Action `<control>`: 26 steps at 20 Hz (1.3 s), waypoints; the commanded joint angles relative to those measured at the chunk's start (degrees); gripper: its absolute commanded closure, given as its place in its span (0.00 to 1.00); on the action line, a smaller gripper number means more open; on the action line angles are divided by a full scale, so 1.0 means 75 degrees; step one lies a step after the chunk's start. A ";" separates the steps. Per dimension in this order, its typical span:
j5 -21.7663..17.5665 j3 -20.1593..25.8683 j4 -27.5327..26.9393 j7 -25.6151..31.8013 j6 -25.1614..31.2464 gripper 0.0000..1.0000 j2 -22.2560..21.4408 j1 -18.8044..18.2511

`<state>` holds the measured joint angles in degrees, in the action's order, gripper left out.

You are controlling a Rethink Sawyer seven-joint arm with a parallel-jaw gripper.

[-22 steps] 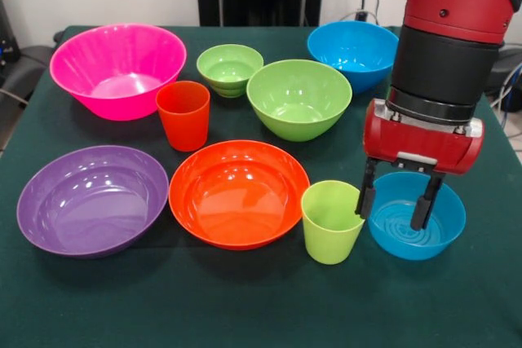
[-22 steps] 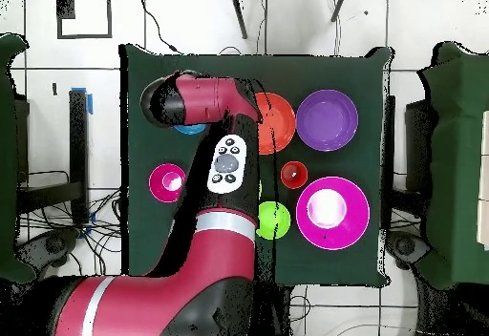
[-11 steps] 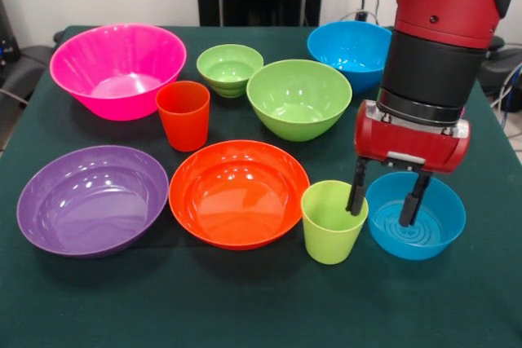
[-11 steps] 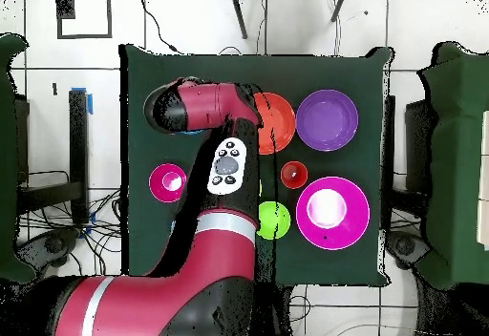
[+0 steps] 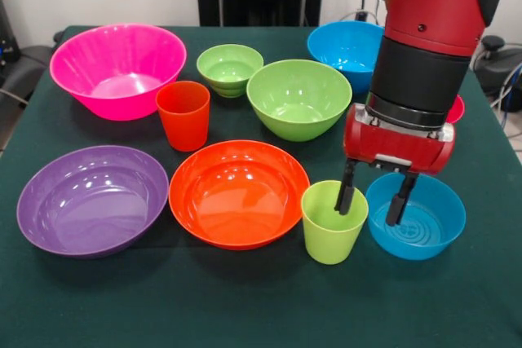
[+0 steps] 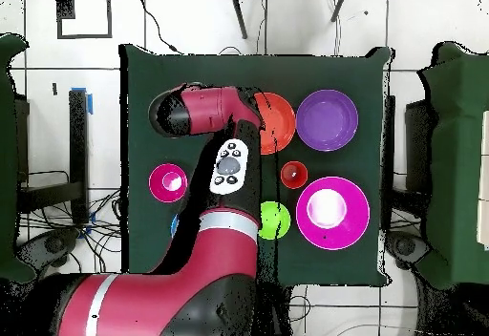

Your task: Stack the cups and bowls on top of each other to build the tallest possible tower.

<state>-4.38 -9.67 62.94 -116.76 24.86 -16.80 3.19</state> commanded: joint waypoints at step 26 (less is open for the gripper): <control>-0.0363 0.2249 0.0609 0.0581 0.0703 0.00 0.0631 -0.1142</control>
<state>-4.40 1.09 64.25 -116.76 24.85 -12.57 -5.71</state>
